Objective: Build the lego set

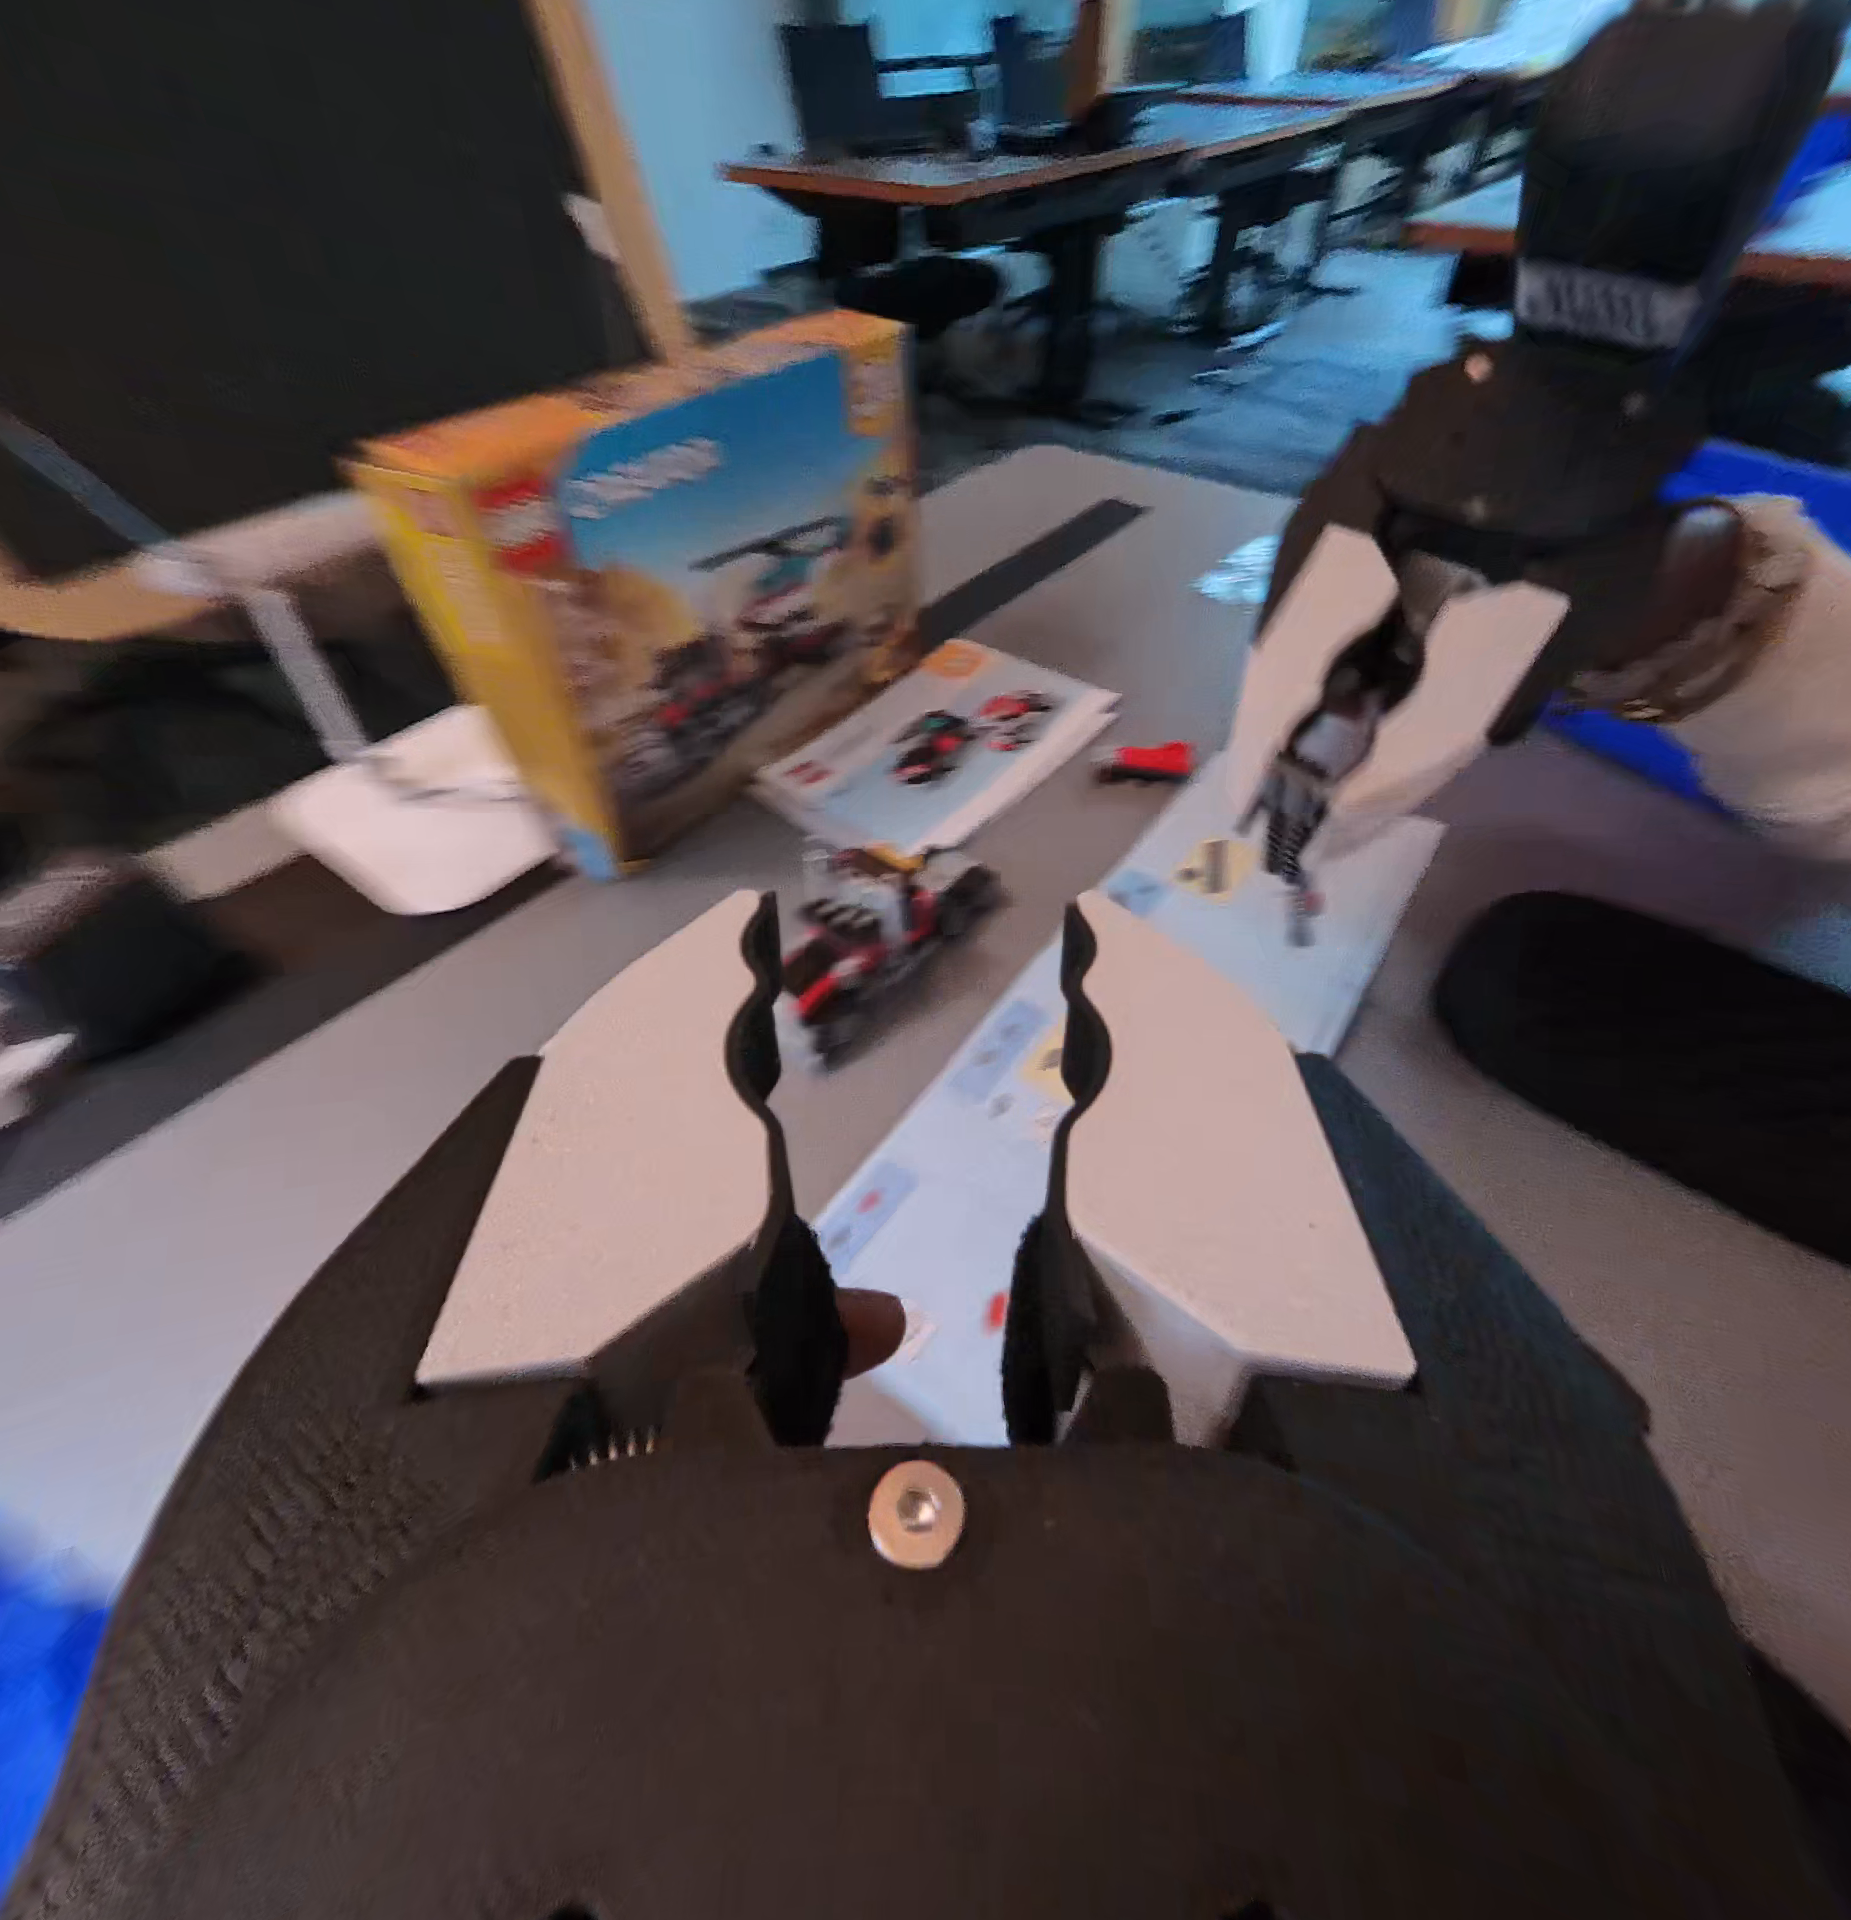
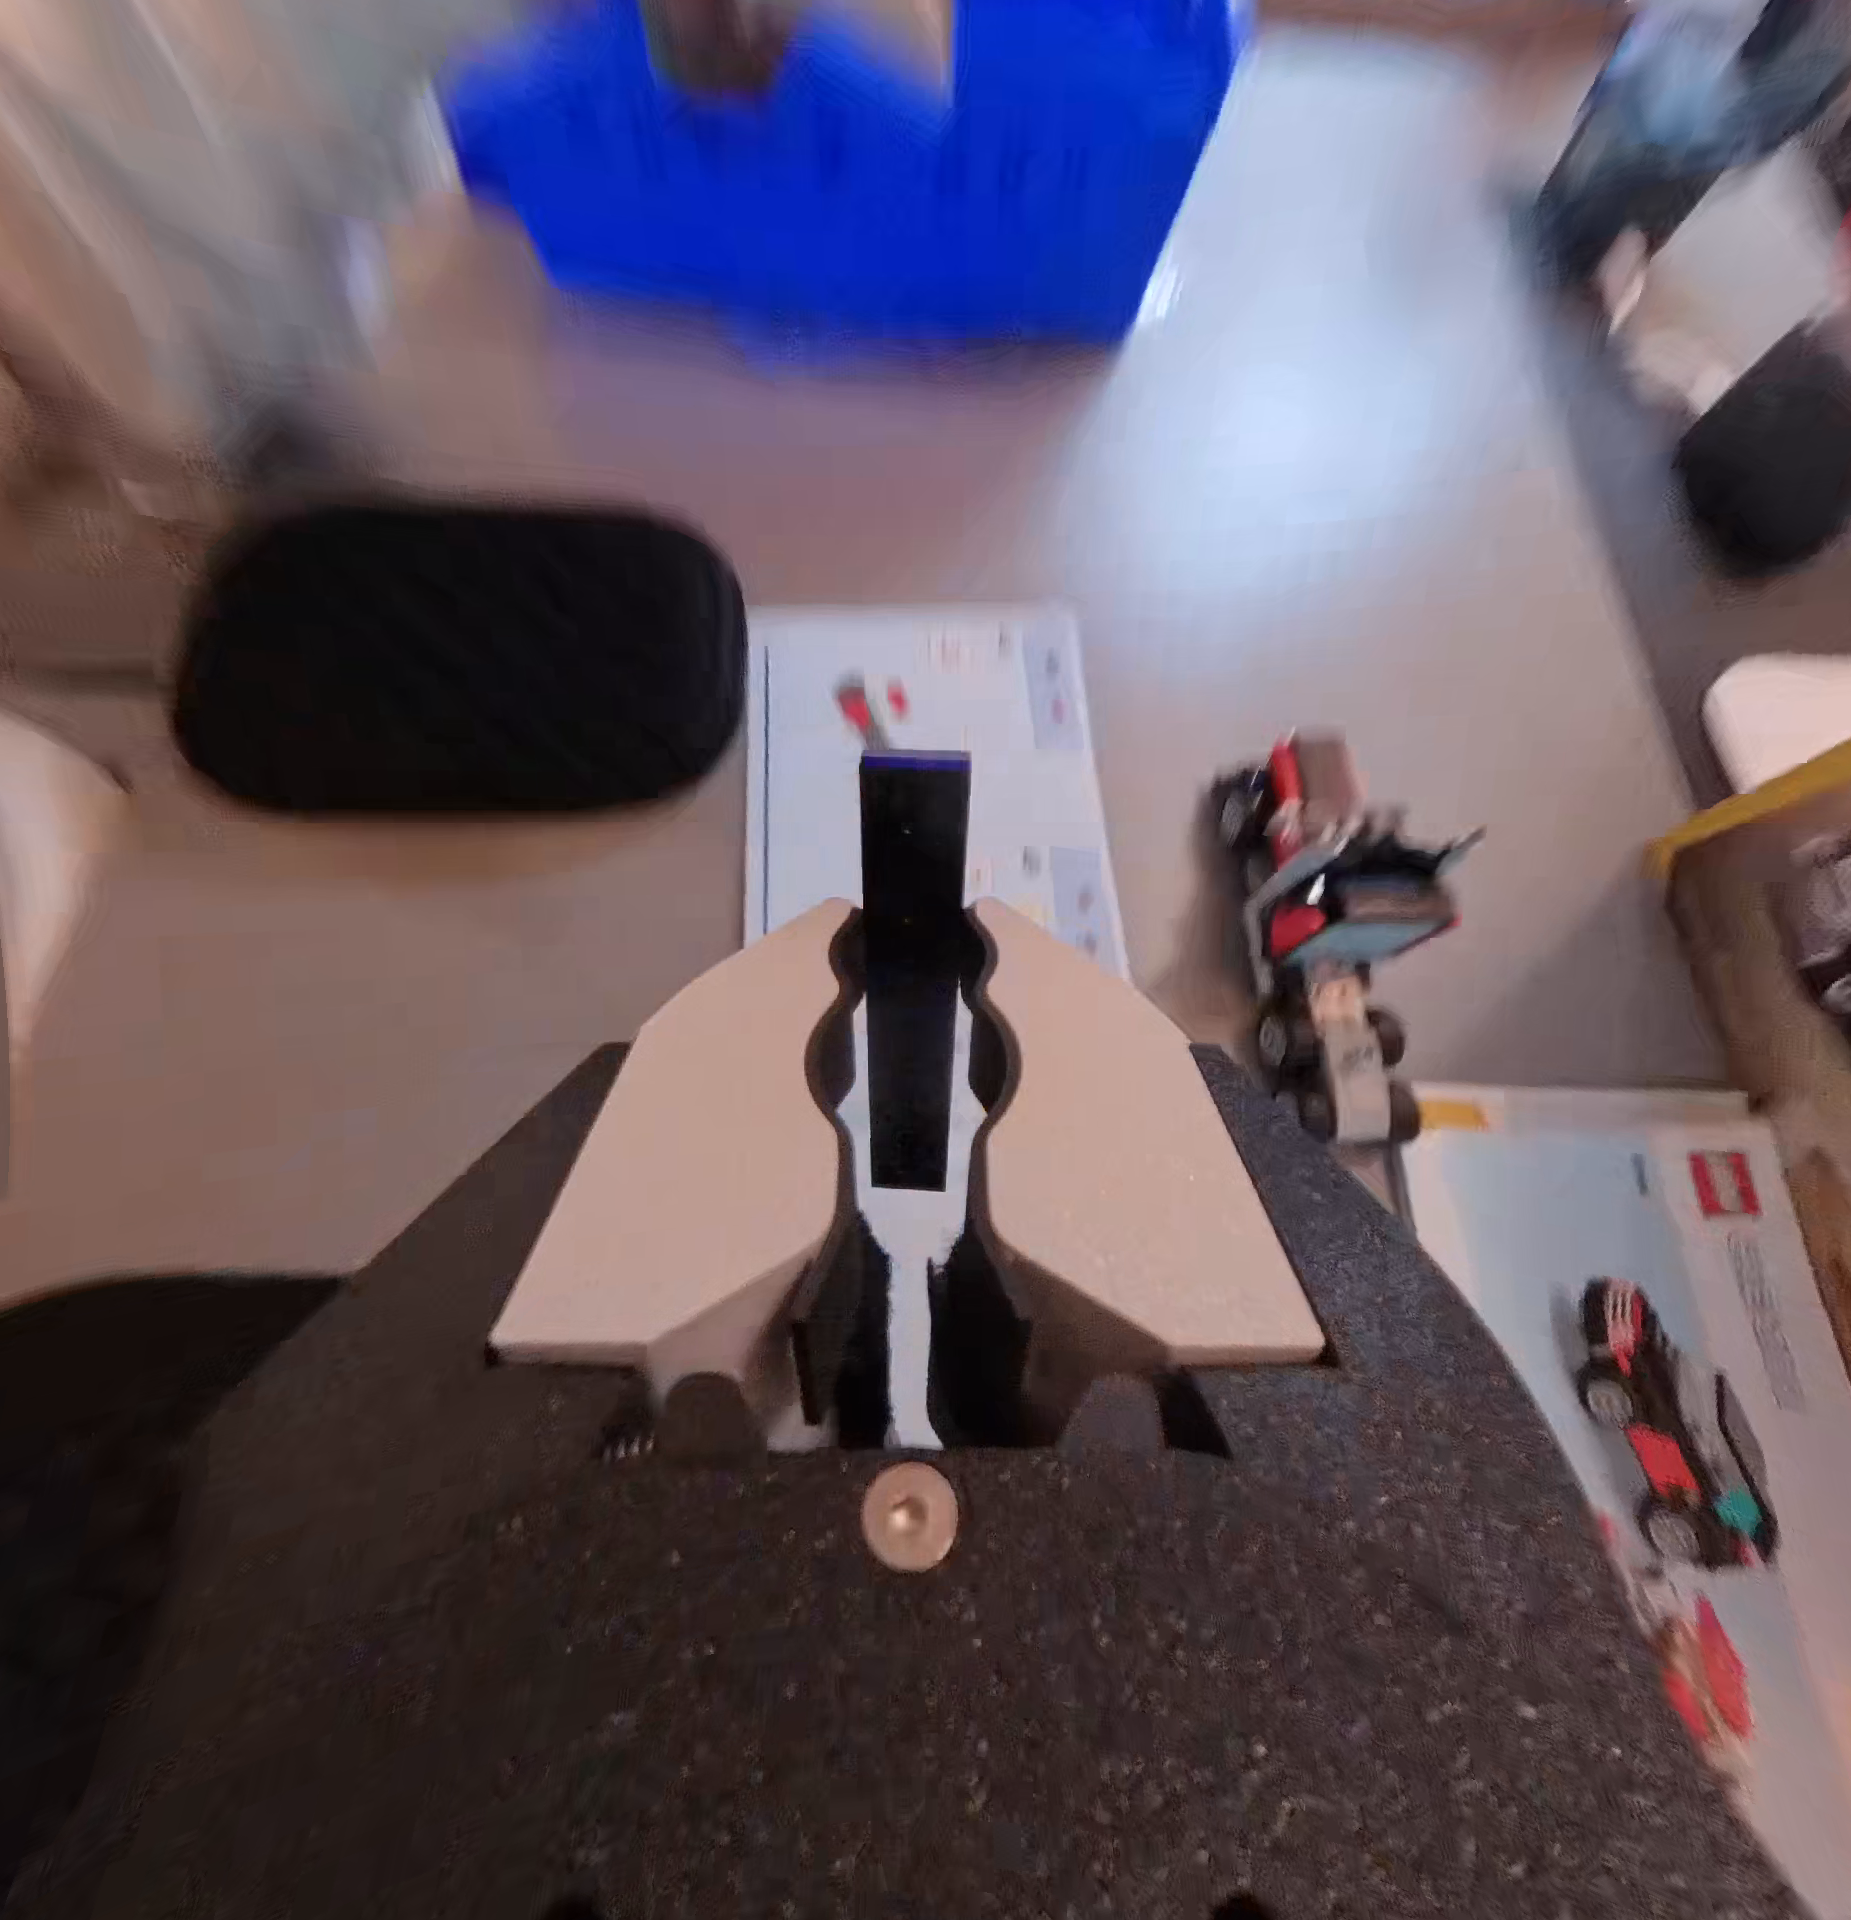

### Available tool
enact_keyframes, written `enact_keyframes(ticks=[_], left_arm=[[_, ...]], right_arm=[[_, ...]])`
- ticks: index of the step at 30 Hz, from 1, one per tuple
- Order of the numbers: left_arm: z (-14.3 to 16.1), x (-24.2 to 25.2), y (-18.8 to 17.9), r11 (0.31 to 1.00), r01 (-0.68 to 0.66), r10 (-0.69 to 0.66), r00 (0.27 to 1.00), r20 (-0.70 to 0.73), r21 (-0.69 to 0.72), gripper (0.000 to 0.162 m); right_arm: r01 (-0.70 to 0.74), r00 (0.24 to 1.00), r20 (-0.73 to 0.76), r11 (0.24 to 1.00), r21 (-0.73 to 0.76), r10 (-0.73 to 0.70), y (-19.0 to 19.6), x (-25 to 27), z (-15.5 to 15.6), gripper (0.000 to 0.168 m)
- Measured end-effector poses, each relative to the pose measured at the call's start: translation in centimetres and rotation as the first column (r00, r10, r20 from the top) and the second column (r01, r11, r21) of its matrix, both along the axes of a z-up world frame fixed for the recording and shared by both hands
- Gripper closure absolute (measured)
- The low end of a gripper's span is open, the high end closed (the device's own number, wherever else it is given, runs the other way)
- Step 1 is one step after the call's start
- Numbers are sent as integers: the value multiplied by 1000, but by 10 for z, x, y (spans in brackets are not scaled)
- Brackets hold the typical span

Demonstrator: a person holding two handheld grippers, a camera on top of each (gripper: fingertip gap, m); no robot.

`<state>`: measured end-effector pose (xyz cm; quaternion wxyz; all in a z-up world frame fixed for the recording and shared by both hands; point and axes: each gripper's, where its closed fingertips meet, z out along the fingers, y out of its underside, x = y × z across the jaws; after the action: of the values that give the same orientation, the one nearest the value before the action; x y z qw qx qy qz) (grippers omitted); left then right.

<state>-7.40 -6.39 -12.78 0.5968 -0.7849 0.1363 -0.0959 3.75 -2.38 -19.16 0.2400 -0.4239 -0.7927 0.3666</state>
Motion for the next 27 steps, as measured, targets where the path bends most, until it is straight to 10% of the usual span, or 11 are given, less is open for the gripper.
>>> enact_keyframes(ticks=[8, 27], left_arm=[[50, -104, -106, 952, -295, 303, 945, -122, 83, 112], [-42, -212, -184, 861, -404, 396, 914, -89, -310, 113]], right_arm=[[-325, 864, 478, 899, 293, 156, -18, -18, -102, 151], [-321, 900, 369, 926, 199, 232, -36, -38, -102, 132]])
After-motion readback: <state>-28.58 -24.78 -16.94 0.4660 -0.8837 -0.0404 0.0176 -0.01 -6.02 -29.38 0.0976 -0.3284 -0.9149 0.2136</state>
